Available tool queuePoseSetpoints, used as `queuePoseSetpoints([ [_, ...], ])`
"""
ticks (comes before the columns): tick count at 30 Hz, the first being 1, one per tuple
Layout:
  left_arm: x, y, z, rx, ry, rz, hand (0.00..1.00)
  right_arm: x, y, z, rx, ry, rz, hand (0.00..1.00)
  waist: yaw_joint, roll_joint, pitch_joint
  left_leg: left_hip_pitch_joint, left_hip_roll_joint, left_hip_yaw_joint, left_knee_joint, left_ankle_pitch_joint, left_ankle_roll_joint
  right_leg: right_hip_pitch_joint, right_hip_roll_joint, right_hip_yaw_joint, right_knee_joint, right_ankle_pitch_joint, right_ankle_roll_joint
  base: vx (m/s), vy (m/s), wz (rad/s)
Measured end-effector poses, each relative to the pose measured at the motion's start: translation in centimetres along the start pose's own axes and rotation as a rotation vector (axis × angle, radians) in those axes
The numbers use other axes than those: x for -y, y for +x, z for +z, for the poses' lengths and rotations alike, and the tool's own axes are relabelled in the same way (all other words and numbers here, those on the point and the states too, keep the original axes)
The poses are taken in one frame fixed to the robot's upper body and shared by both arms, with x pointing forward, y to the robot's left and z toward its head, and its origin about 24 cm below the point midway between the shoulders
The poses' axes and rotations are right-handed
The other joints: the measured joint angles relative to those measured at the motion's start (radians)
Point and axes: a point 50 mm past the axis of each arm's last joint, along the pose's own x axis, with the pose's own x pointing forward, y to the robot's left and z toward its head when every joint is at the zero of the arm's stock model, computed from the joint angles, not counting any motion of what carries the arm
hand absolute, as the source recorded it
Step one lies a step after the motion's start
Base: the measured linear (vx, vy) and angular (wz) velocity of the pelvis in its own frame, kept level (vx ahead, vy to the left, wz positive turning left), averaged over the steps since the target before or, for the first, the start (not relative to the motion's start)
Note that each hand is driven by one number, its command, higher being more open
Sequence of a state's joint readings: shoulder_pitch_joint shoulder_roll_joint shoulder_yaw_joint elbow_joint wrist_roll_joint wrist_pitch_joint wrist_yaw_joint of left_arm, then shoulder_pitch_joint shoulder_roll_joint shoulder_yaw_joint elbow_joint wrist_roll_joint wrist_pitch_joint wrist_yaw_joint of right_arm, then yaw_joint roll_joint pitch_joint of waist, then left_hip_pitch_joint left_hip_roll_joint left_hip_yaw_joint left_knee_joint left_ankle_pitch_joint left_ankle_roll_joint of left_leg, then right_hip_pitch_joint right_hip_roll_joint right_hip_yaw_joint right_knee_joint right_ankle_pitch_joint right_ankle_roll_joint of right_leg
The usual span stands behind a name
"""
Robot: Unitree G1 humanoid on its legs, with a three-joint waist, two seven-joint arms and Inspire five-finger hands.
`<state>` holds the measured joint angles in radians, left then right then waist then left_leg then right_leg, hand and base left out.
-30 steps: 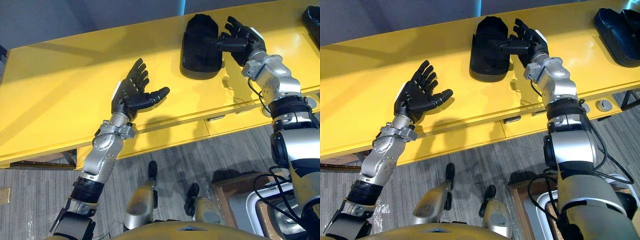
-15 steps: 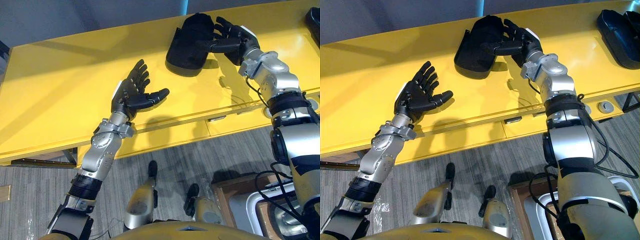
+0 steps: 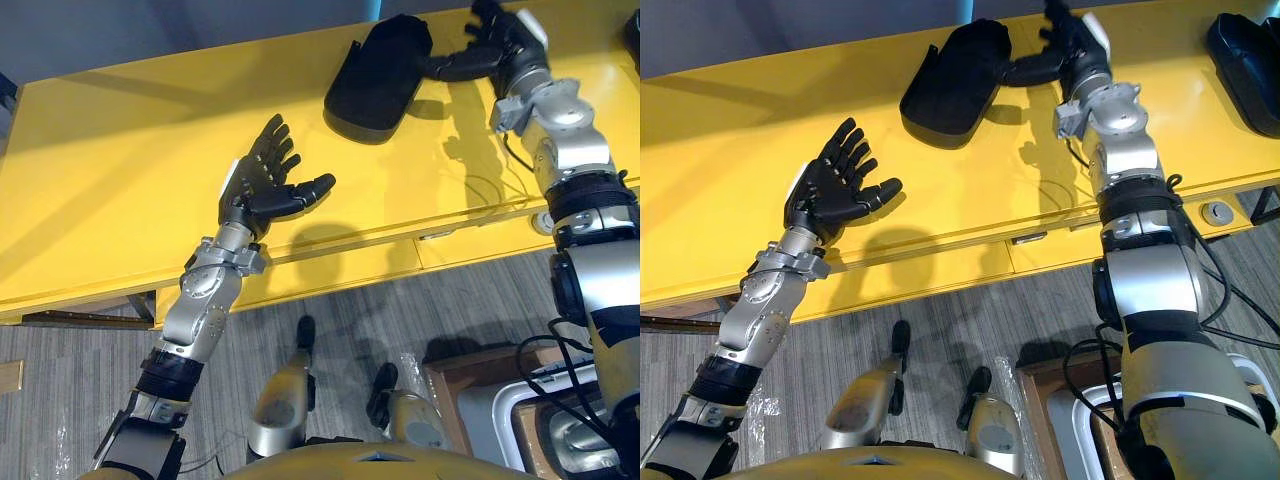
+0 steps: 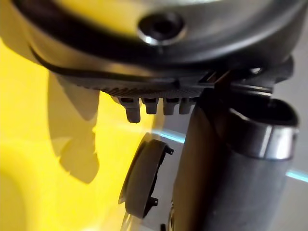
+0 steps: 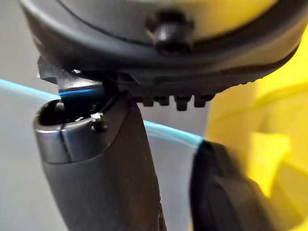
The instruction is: Walk over and take three plastic housings, then place them on the shelf
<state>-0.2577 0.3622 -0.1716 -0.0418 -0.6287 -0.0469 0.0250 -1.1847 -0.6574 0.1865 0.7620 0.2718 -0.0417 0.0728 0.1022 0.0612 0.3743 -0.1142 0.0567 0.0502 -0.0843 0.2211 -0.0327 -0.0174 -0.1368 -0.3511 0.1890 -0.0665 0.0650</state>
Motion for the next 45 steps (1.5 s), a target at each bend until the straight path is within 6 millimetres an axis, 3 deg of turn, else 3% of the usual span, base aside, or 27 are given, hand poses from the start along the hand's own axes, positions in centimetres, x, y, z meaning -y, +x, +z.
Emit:
queuePoseSetpoints([
  [2,-0.1,-0.7,0.0,0.007,0.0,0.019,1.0,-0.8,-0.7,2.9,0.167,-0.104,0.015,1.0,-0.012,0.0,0.0,0.002,0.0,0.002,0.0,0.001,0.002,0.001,0.0,0.001,0.0,-0.001,0.0,0.0,0.0,0.0],
  [5,0.3,-1.6,0.0,0.013,-0.009,0.02,1.0,-2.9,-2.6,4.5,0.303,-0.151,0.09,1.0,-0.022,0.0,0.0,0.011,0.0,0.008,0.0,0.001,0.003,0.006,-0.001,0.004,0.0,-0.002,0.0,0.0,0.0,-0.05],
  [9,0.6,-1.9,0.0,0.02,0.0,0.04,1.0,-5.1,-4.5,1.4,0.224,-0.28,0.196,1.0,-0.025,-0.002,-0.001,0.024,0.0,0.01,-0.004,-0.008,-0.003,0.02,-0.001,0.001,-0.004,-0.003,0.001,-0.01,-0.004,-0.01],
  [10,0.7,-2.2,-0.1,0.015,0.014,0.045,1.0,-5.9,-5.3,-0.6,0.158,-0.309,0.235,1.0,-0.024,-0.002,-0.001,0.024,0.0,0.011,-0.004,-0.01,0.0,0.022,-0.001,0.0,-0.01,-0.002,0.004,0.0,0.0,0.0],
  [15,0.3,-3.4,-0.6,-0.003,0.037,0.102,1.0,-8.1,-7.0,-4.2,0.002,-0.31,0.347,1.0,-0.024,-0.009,-0.005,0.025,-0.003,0.016,-0.002,-0.007,0.001,0.034,0.0,-0.001,-0.034,0.01,0.018,0.01,-0.002,0.0],
  [18,0.2,-3.7,-0.5,0.004,0.054,0.121,1.0,-8.5,-7.1,-4.4,-0.012,-0.301,0.365,1.0,-0.022,-0.011,-0.006,0.03,-0.007,0.016,-0.001,-0.002,0.007,0.041,-0.003,-0.001,-0.036,0.011,0.019,0.04,-0.022,0.03],
  [23,-0.4,-5.3,0.5,0.073,0.093,0.203,1.0,-10.6,-8.2,-5.4,-0.022,-0.29,0.414,1.0,-0.018,-0.044,-0.045,0.037,-0.009,0.012,-0.001,-0.007,0.003,0.059,-0.002,-0.002,-0.055,0.011,0.019,0.03,-0.026,0.03],
  [28,-1.1,-6.0,1.8,0.16,0.106,0.273,1.0,-11.8,-9.1,-6.1,-0.007,-0.371,0.451,1.0,-0.014,-0.044,-0.052,0.039,-0.01,0.007,-0.004,-0.016,-0.001,0.07,0.001,-0.009,-0.068,0.013,0.022,0.0,-0.012,0.02],
  [33,-1.3,-6.2,1.9,0.163,0.106,0.285,1.0,-12.0,-9.1,-5.7,0.041,-0.407,0.43,1.0,0.005,-0.046,-0.061,0.034,-0.011,0.005,-0.004,-0.016,0.0,0.069,0.001,-0.011,-0.073,0.014,0.024,0.01,-0.005,0.01],
  [40,-1.7,-6.9,1.6,0.155,0.11,0.312,1.0,-13.4,-9.5,-5.4,0.064,-0.442,0.491,1.0,0.006,-0.05,-0.077,0.029,-0.014,-0.004,-0.001,-0.012,0.005,0.074,0.001,-0.022,-0.083,0.015,0.024,0.03,-0.027,0.04],
  [41,-1.7,-7.1,1.5,0.15,0.104,0.318,1.0,-13.6,-9.6,-5.6,0.057,-0.473,0.5,0.0,0.007,-0.05,-0.079,0.029,-0.014,-0.004,-0.001,-0.012,0.005,0.075,0.001,-0.023,-0.084,0.015,0.024,0.03,-0.041,0.02],
  [45,-1.4,-7.0,1.2,0.149,0.082,0.317,1.0,-13.7,-9.7,-6.6,0.002,-0.528,0.532,0.0,0.008,-0.05,-0.082,0.03,-0.014,-0.006,-0.001,-0.013,0.003,0.076,0.001,-0.025,-0.084,0.015,0.023,0.0,0.0,0.0],
])
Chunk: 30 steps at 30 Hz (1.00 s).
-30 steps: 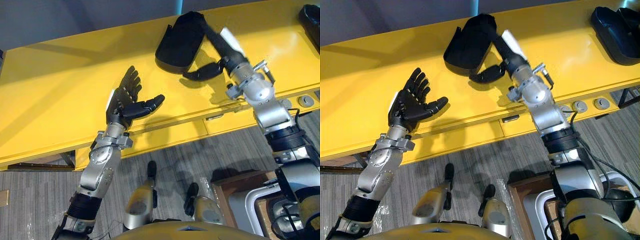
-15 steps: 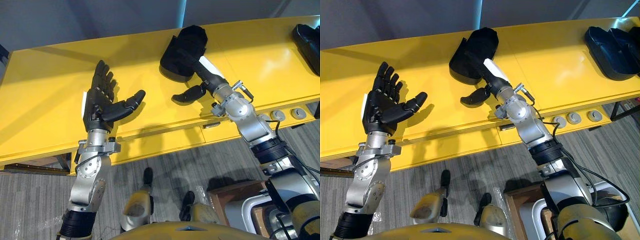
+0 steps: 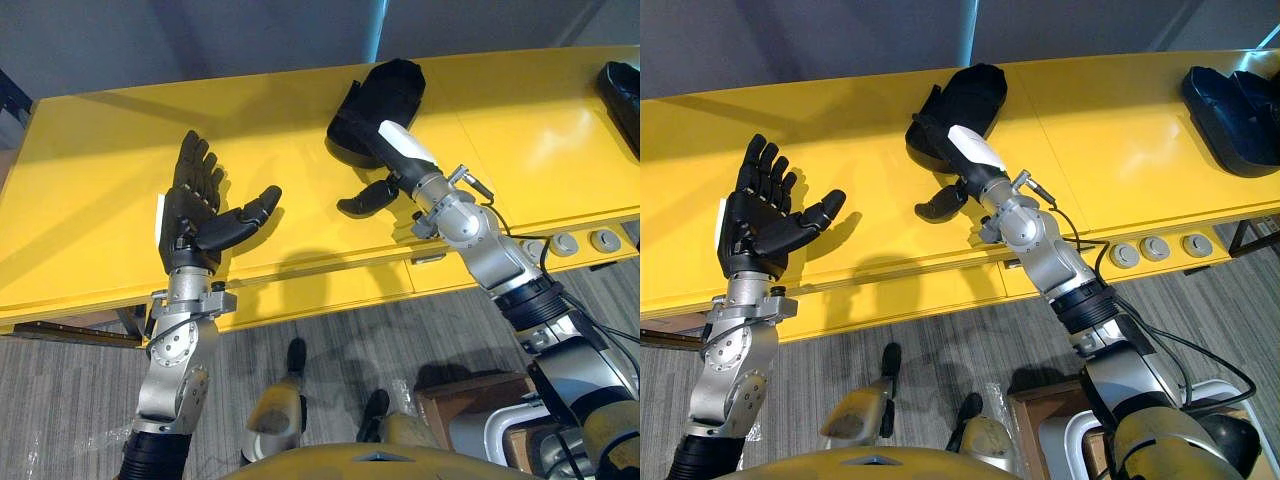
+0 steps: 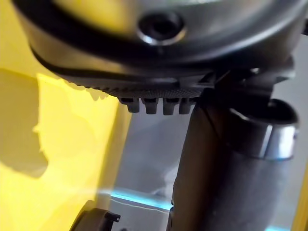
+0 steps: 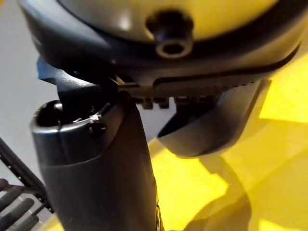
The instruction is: Walk over and take three plastic housings, then place them on the shelf
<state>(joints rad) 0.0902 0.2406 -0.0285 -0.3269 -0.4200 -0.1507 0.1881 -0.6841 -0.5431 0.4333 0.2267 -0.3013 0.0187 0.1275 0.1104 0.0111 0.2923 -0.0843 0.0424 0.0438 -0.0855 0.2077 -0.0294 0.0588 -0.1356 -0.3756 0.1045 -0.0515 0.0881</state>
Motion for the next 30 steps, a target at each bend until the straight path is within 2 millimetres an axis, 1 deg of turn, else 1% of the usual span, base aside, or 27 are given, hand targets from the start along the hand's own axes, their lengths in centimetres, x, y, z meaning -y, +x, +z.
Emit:
queuePoseSetpoints([
  [2,0.0,0.0,0.0,-0.001,0.0,-0.002,1.0,-0.1,0.0,-0.3,-0.023,-0.014,0.019,0.0,-0.003,0.0,-0.003,0.0,0.0,0.0,-0.001,-0.002,-0.002,0.0,0.0,0.0,0.0,0.0,0.0,0.0,0.0,0.0],
  [3,0.1,0.0,0.0,-0.001,-0.001,-0.004,1.0,-0.1,0.1,-0.2,-0.027,-0.05,0.021,0.0,-0.004,0.0,-0.004,0.0,0.0,0.001,-0.003,-0.005,-0.006,0.0,0.0,0.0,0.0,0.0,0.0,0.0,0.0,0.0],
  [7,0.6,-0.1,-0.3,-0.014,-0.009,-0.027,1.0,0.5,0.6,-0.4,-0.051,-0.115,0.04,0.0,-0.005,0.002,-0.021,0.0,0.0,0.003,-0.003,-0.006,-0.004,-0.001,0.0,0.0,-0.002,-0.001,-0.001,0.0,0.0,0.0],
  [11,0.7,-0.1,-0.4,-0.017,-0.011,-0.034,1.0,0.6,0.6,-0.6,-0.059,-0.144,0.066,0.0,-0.004,0.0,-0.031,0.001,0.0,0.005,-0.003,-0.007,-0.003,-0.001,0.0,0.0,-0.003,-0.001,-0.001,0.0,0.0,0.0],
  [14,0.7,-0.1,-0.4,-0.017,-0.01,-0.036,1.0,0.3,0.5,-0.4,-0.037,-0.201,0.09,0.0,-0.003,0.0,-0.039,0.001,0.0,0.006,-0.003,-0.007,-0.003,0.0,0.0,0.001,-0.003,-0.001,-0.001,0.0,0.0,0.0],
  [17,0.7,-0.1,-0.3,-0.017,-0.009,-0.038,1.0,0.2,0.4,-0.3,-0.01,-0.216,0.102,0.0,-0.003,0.001,-0.042,0.003,0.0,0.007,-0.003,-0.007,-0.003,0.0,-0.001,0.001,-0.003,-0.001,-0.001,0.0,0.0,0.0],
  [25,0.6,-0.2,-0.3,-0.021,0.003,-0.057,1.0,0.9,-0.8,-1.0,0.046,-0.31,0.148,0.0,-0.003,0.0,-0.044,0.004,0.0,0.018,-0.004,-0.009,0.0,0.002,0.0,0.011,-0.017,0.01,0.0,0.0,0.0,-0.04],
  [30,0.0,-0.8,-0.7,-0.054,0.039,-0.078,1.0,0.5,-1.7,-1.7,0.077,-0.323,0.156,0.0,-0.003,-0.014,-0.058,0.005,0.0,0.026,-0.004,-0.014,-0.001,0.001,-0.001,0.016,-0.022,0.013,0.001,0.01,-0.007,-0.03],
])
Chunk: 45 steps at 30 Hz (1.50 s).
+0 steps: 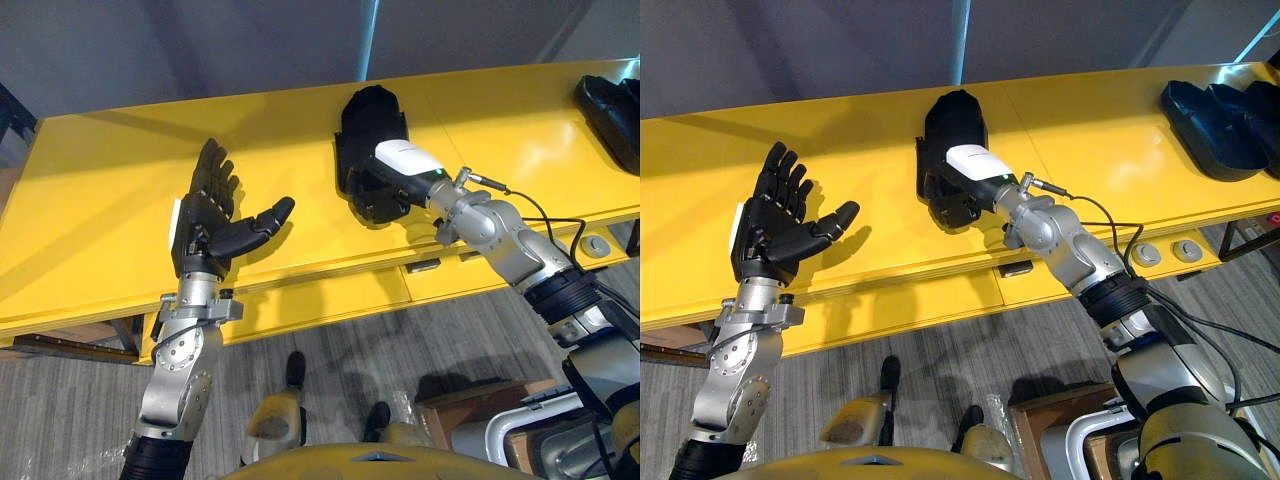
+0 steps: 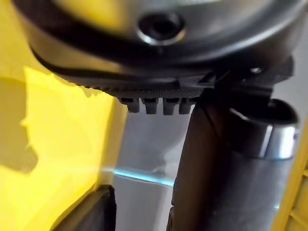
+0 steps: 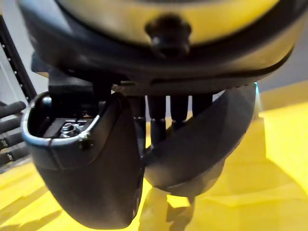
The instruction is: Walk over and take three plastic housings, then place them on the shelf
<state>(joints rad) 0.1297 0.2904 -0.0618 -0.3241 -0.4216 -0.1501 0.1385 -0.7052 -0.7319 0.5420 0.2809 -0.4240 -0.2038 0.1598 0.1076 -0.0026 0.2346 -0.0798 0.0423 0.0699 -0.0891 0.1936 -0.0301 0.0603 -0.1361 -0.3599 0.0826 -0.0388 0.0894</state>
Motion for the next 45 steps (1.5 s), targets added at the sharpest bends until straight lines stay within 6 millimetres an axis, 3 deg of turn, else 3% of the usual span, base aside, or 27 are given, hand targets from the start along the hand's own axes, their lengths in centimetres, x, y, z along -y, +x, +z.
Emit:
queuePoseSetpoints([
  [15,-0.3,0.1,0.0,-0.01,0.035,-0.047,1.0,-0.8,-1.9,-2.6,0.027,-0.022,-0.113,0.0,0.019,0.0,-0.001,-0.013,-0.004,-0.022,0.0,0.004,0.0,-0.002,-0.001,-0.017,0.001,-0.001,0.0,0.0,-0.001,0.03],
  [24,-1.4,0.1,-1.5,-0.071,0.061,-0.029,1.0,0.6,-1.2,-3.2,0.031,-0.06,-0.208,0.0,0.033,0.005,0.002,-0.058,-0.003,-0.044,0.003,0.014,0.0,-0.037,0.002,-0.035,0.005,-0.001,-0.001,0.0,-0.024,0.07],
  [32,-1.0,1.1,-1.0,-0.037,0.058,-0.052,1.0,2.0,-0.3,-2.8,0.056,-0.098,-0.232,0.0,0.036,0.025,0.019,-0.068,-0.001,-0.061,0.003,0.017,-0.003,-0.046,0.004,-0.05,0.02,-0.01,-0.011,0.01,-0.032,0.06],
  [37,-1.0,1.1,-1.0,-0.035,0.058,-0.054,1.0,2.0,-0.3,-2.7,0.065,-0.098,-0.231,0.0,0.033,0.025,0.022,-0.068,0.001,-0.058,0.003,0.016,-0.004,-0.047,0.006,-0.048,0.021,-0.011,-0.013,0.01,-0.023,-0.01],
  [38,-1.0,1.1,-1.0,-0.035,0.058,-0.054,1.0,2.0,-0.3,-2.7,0.068,-0.098,-0.231,1.0,0.032,0.024,0.023,-0.067,0.002,-0.057,0.003,0.016,-0.004,-0.047,0.006,-0.048,0.021,-0.012,-0.013,0.01,-0.032,-0.02],
  [45,-1.1,1.1,-1.0,-0.037,0.046,-0.062,1.0,1.9,-1.3,-2.8,0.081,-0.118,-0.203,1.0,0.026,0.007,0.034,-0.053,0.004,-0.037,0.0,0.01,-0.003,-0.043,0.006,-0.029,0.022,-0.012,-0.013,0.0,-0.019,-0.08],
])
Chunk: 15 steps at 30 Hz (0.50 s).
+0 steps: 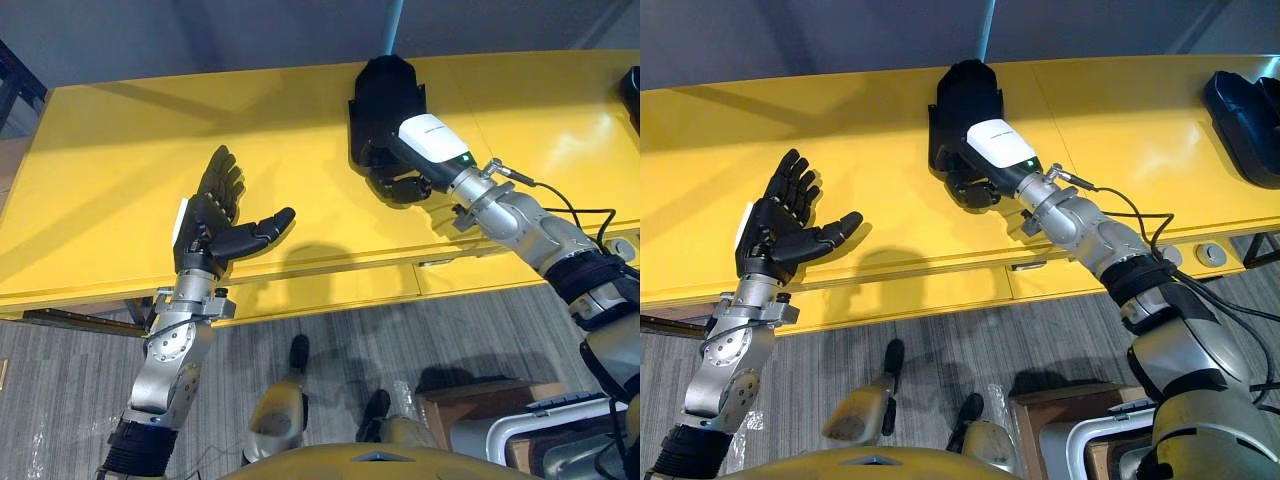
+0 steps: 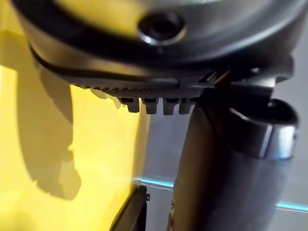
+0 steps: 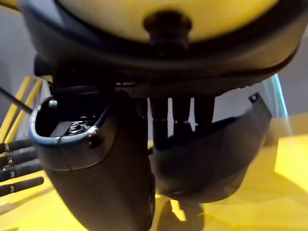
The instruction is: Walk over and take three plastic housings, then place them on the shelf
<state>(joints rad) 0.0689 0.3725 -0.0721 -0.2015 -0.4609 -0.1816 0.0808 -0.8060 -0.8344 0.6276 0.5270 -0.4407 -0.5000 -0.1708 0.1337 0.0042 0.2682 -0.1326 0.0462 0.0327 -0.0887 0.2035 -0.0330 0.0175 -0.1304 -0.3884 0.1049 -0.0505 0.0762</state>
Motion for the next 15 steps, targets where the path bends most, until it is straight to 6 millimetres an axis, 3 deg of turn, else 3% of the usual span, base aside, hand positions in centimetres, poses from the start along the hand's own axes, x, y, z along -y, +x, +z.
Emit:
queuePoseSetpoints([
  [7,-0.6,-0.1,0.2,0.005,0.01,0.015,1.0,-1.0,-2.8,-0.5,-0.037,0.015,0.016,1.0,-0.014,-0.003,0.002,0.017,-0.006,0.014,-0.001,-0.004,0.001,0.005,-0.009,0.01,0.007,-0.001,0.001,0.01,-0.006,-0.05],
  [15,-1.2,-1.3,-0.2,-0.024,0.015,0.031,1.0,1.6,-5.0,-0.6,-0.054,-0.007,-0.163,1.0,-0.035,-0.002,0.0,0.038,-0.003,0.042,-0.001,-0.01,0.002,0.013,-0.008,0.035,0.003,0.003,0.005,0.0,-0.013,-0.08],
])
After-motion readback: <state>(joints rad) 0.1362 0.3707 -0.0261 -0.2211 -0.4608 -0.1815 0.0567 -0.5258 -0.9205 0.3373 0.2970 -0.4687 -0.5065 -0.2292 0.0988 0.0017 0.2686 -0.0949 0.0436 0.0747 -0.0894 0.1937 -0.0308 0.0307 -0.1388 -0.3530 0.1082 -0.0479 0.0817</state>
